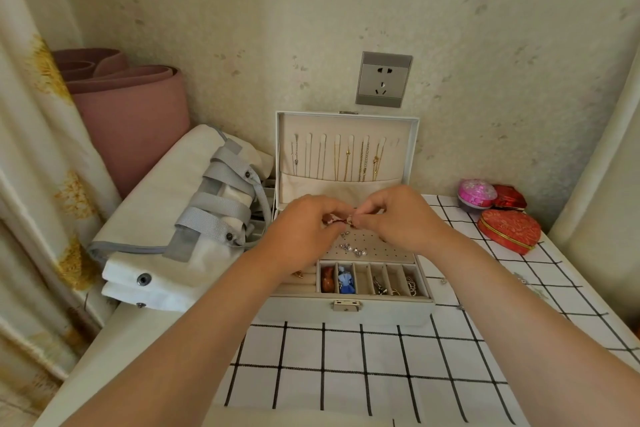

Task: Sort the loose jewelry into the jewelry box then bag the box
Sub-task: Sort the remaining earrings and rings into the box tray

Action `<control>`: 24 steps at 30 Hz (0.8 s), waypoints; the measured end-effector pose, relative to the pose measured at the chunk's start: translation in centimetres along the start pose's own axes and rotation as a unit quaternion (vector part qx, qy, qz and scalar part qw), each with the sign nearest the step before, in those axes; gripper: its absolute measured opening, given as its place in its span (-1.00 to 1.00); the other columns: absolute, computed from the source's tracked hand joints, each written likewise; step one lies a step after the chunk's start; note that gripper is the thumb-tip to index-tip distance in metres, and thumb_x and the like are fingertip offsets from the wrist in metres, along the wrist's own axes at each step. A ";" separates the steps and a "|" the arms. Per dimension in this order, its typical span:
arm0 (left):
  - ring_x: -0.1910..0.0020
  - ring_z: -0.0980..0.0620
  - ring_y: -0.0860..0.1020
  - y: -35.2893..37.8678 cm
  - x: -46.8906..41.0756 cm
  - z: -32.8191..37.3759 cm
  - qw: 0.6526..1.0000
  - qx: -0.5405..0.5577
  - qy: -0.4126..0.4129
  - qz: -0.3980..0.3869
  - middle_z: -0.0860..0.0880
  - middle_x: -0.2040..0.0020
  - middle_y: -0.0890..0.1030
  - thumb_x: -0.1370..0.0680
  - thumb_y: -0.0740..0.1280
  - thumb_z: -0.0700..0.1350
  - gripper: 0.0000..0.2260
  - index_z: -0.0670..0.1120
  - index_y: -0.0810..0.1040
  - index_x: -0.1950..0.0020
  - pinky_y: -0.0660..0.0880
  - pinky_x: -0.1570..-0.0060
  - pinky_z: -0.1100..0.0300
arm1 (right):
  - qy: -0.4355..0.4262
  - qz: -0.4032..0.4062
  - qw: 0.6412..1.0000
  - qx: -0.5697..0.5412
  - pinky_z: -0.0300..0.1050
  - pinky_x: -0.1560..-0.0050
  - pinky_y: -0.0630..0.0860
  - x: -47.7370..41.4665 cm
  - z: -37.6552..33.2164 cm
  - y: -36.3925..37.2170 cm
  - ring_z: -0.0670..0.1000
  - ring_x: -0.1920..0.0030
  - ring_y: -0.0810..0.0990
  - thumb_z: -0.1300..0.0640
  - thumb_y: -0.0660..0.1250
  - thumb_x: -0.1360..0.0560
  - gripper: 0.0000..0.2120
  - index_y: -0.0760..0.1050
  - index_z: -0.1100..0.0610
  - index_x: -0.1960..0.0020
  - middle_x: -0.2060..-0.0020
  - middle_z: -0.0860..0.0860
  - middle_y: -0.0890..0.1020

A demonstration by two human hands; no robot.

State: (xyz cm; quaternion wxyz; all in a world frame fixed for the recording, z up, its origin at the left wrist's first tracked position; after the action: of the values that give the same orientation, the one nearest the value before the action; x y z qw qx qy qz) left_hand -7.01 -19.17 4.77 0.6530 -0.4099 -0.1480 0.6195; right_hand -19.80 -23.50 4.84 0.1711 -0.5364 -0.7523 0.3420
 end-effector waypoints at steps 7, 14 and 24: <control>0.15 0.31 0.61 -2.9 0.3 0.8 0.973 0.205 -0.030 0.100 0.12 0.11 0.71 -0.50 0.46 -0.16 -0.84 -0.01 0.70 -0.06 0.48 0.08 0.48 | 0.064 -0.008 0.967 -0.246 -0.33 0.50 0.36 0.5 -0.4 -0.1 -0.05 0.48 0.42 0.12 0.49 -0.48 -0.89 0.70 0.13 0.02 0.35 -0.04 0.69; 0.09 0.06 0.66 -3.3 0.0 -0.5 0.957 0.257 -0.058 0.121 0.00 0.16 0.71 -0.51 0.46 -0.13 -0.93 -0.07 0.69 0.02 0.58 -0.04 0.18 | 0.071 -0.047 0.940 -0.332 -0.26 0.49 0.26 0.5 -0.9 1.0 -0.06 0.44 0.43 0.07 0.43 -0.53 -0.82 0.68 0.08 -0.10 0.08 0.06 0.73; 0.33 0.21 0.55 -3.5 -0.2 -1.2 0.960 0.249 -0.082 0.096 0.07 0.29 0.65 -0.52 0.45 -0.14 -0.93 0.03 0.68 0.06 0.45 0.33 0.42 | 0.053 0.015 0.953 -0.299 -0.24 0.50 0.30 0.4 -1.0 0.3 -0.05 0.44 0.46 0.18 0.50 -0.47 -0.86 0.70 0.09 -0.02 0.22 0.05 0.72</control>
State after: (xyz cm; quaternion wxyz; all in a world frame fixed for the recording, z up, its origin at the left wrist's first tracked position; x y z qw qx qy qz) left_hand -3.85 -19.44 6.60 0.6575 -0.1946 -0.0018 0.7278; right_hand -19.13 -22.78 5.31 0.0373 -0.5916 -0.8019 0.0749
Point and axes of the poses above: each hand's wrist, its own x-axis away from the middle knuckle, its own y-axis out of the palm, z = x × y, the point moved 10 cm from there along -x, towards the middle knuckle
